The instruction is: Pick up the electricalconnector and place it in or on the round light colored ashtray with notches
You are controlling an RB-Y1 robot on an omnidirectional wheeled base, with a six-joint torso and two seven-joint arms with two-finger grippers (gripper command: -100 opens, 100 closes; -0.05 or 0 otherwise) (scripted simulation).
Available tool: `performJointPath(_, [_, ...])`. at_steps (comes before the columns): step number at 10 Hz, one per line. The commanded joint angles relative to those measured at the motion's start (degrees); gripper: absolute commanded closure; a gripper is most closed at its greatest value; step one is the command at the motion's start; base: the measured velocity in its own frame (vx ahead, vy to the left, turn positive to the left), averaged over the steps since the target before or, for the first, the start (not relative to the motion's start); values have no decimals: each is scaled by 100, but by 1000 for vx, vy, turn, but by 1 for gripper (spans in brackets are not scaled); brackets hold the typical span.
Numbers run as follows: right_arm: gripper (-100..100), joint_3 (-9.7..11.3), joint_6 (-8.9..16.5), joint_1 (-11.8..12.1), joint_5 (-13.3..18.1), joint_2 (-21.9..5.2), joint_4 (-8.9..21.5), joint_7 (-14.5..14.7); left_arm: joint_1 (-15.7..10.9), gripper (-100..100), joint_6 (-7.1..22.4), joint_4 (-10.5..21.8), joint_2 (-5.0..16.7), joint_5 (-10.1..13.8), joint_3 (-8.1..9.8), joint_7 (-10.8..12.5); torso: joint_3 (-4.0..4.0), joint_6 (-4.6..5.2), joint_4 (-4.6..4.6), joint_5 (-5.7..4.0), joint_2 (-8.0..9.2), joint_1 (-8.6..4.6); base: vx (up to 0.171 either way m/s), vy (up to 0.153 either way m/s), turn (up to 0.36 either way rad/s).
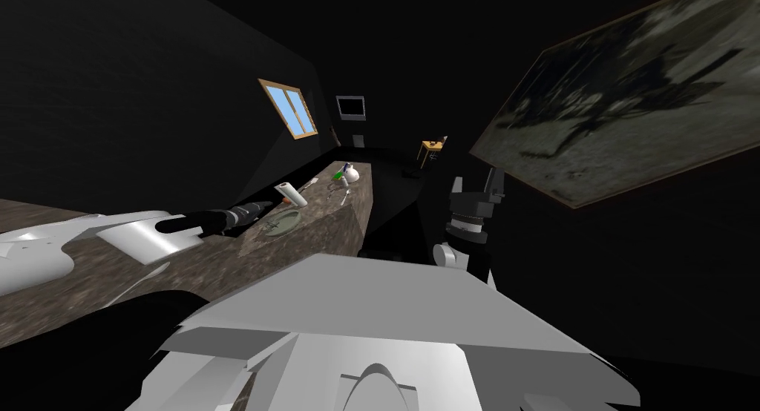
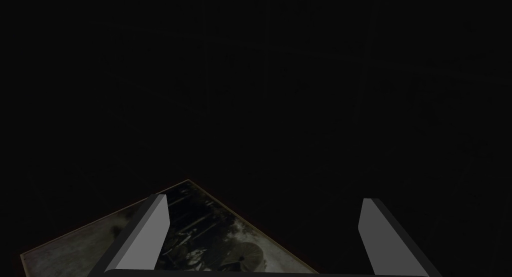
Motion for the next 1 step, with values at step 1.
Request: performJointPath(1, [0,0,0,0,0,0,0,0,0,0,0,0,0,0,0,0,0,0,0,0,0,0,0,0,0])
